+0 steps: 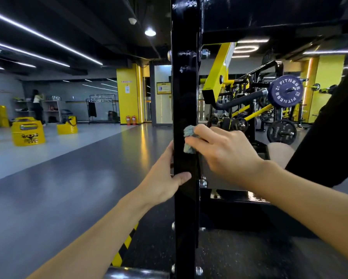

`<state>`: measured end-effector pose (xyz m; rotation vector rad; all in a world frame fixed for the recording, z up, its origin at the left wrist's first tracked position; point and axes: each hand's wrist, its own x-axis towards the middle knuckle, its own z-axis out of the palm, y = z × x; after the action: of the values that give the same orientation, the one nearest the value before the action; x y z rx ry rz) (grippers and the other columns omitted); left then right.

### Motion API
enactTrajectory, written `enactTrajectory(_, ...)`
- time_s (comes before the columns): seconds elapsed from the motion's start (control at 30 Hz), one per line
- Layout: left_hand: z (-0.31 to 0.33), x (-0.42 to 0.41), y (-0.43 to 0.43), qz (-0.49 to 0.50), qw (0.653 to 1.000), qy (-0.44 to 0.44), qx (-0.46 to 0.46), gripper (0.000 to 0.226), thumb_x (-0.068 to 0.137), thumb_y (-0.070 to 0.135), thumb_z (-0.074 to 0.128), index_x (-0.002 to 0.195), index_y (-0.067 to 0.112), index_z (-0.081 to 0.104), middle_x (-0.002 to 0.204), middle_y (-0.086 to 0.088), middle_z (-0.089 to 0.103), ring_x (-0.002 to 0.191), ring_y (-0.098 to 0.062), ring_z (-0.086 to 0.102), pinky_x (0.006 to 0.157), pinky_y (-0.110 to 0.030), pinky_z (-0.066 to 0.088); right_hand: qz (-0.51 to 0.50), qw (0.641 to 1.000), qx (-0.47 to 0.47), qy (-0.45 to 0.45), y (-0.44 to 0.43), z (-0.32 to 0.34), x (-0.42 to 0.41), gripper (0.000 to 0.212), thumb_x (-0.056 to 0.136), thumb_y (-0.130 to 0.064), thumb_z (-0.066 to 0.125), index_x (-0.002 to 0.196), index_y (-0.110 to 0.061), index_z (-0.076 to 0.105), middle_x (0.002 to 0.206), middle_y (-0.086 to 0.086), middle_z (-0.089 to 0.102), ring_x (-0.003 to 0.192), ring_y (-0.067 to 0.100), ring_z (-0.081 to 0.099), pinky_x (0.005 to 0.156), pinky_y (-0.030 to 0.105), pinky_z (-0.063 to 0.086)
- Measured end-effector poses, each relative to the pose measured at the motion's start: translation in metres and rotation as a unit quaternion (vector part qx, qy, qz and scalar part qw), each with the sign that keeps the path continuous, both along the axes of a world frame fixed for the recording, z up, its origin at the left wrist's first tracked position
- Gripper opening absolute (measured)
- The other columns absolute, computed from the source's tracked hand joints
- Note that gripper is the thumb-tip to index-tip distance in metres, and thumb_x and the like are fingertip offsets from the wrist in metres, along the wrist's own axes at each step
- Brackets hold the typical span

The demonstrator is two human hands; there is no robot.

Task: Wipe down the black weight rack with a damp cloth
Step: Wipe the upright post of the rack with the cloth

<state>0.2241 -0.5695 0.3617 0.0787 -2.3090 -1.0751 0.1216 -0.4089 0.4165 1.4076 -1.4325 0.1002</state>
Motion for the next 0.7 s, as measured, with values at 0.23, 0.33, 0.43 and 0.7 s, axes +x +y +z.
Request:
enactTrajectory(0.23,-0.021,-0.002,0.000,0.003,0.999,-0.033,0.008,0.081,0.092,0.013,0.070,0.154,0.036,0.023,0.129,0.027,0.054,0.120,0.011,0.049,0.094,-0.004,0.037,-0.010,0.997,0.049,0.058,-0.005,-0.013,0.002,0.026,0.086,-0.002,0.050,0.105,-0.008,0.065,0.107,0.005,0.040,0.061,0.024,0.050,0.036,0.029,0.034)
enactTrajectory(0.33,-0.020,-0.001,0.002,0.007,0.999,-0.032,0.017,0.074,0.092,0.010,0.069,0.151,0.030,0.028,0.118,0.029,0.056,0.105,0.020,0.051,0.083,-0.001,0.038,-0.031,0.999,-0.007,-0.022,-0.012,-0.025,0.013,0.020,0.086,-0.006,0.054,0.102,-0.010,0.066,0.107,0.004,0.036,0.063,0.025,0.052,0.037,0.029,0.032)
enactTrajectory(0.43,-0.025,-0.001,0.002,0.001,1.000,-0.029,0.008,0.064,0.085,-0.007,0.064,0.139,0.008,0.036,0.095,0.028,0.061,0.093,-0.007,0.062,0.075,-0.008,0.045,-0.012,0.994,0.090,0.062,-0.013,-0.047,0.015,0.025,0.091,-0.008,0.040,0.093,-0.011,0.065,0.107,0.007,0.043,0.062,0.024,0.051,0.038,0.030,0.030)
enactTrajectory(0.7,-0.032,-0.001,0.005,0.054,0.997,-0.038,-0.034,0.051,0.089,0.009,0.068,0.135,0.016,0.046,0.106,0.019,0.055,0.100,-0.004,0.057,0.076,-0.002,0.041,-0.034,0.998,0.060,0.009,-0.017,-0.052,0.020,0.016,0.078,-0.006,0.065,0.093,-0.010,0.064,0.105,0.007,0.049,0.061,0.024,0.051,0.039,0.028,0.026)
